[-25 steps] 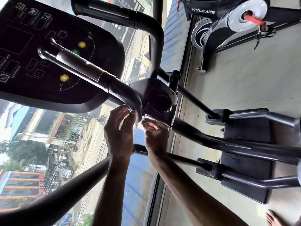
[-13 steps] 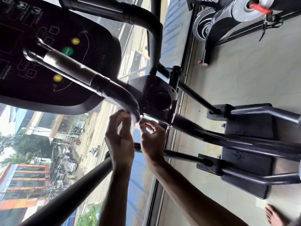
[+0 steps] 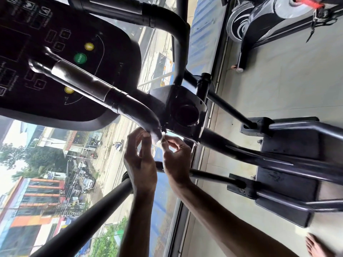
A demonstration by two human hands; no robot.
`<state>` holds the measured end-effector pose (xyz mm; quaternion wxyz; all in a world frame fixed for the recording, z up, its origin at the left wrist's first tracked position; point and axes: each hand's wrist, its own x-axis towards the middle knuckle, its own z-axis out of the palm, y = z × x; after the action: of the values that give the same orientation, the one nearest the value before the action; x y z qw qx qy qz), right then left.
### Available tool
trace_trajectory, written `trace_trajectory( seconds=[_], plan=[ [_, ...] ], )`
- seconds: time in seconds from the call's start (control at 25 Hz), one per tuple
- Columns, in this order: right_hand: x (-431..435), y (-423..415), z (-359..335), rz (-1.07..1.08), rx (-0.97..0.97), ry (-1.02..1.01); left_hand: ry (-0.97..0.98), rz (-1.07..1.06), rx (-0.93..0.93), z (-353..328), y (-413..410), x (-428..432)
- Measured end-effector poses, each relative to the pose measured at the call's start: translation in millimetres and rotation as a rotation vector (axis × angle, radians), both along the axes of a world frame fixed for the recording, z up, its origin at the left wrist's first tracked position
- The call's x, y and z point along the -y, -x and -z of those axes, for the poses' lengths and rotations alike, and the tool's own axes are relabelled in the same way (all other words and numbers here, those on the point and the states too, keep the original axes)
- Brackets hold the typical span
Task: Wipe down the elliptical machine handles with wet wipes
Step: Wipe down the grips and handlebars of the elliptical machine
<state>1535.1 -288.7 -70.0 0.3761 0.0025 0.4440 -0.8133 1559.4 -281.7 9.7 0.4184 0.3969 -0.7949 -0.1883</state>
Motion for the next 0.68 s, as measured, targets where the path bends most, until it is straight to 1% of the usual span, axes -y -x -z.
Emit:
trace_trajectory(
  seconds=[0.12, 0.2, 0.44, 0.52, 0.68],
  plan=[
    [-20.1, -2.4, -10.1, 0.152, -0.056, 0.147, -0.017, -0.018, 0.011, -0.7, -1.3, 0.2],
    [-14.5, -5.9, -4.8, 0.194, -0.1, 0.156, -0.03, -0.024, 0.008, -1.5, -1.5, -1.1],
    [21.2, -19.7, 16.1, 0.128, -0.184, -0.094, -0.07, -0.041, -0.036, 1.6, 2.9, -4.8],
    [32.3, -25.1, 26.5, 0.082, -0.208, -0.127, -0.079, -0.04, -0.046, 1.7, 4.3, -5.8],
    [52.5, -19.6, 46.5, -0.009, -0.339, -0.19, -0.134, -0.034, -0.092, -0.4, 7.9, -10.4]
  ],
)
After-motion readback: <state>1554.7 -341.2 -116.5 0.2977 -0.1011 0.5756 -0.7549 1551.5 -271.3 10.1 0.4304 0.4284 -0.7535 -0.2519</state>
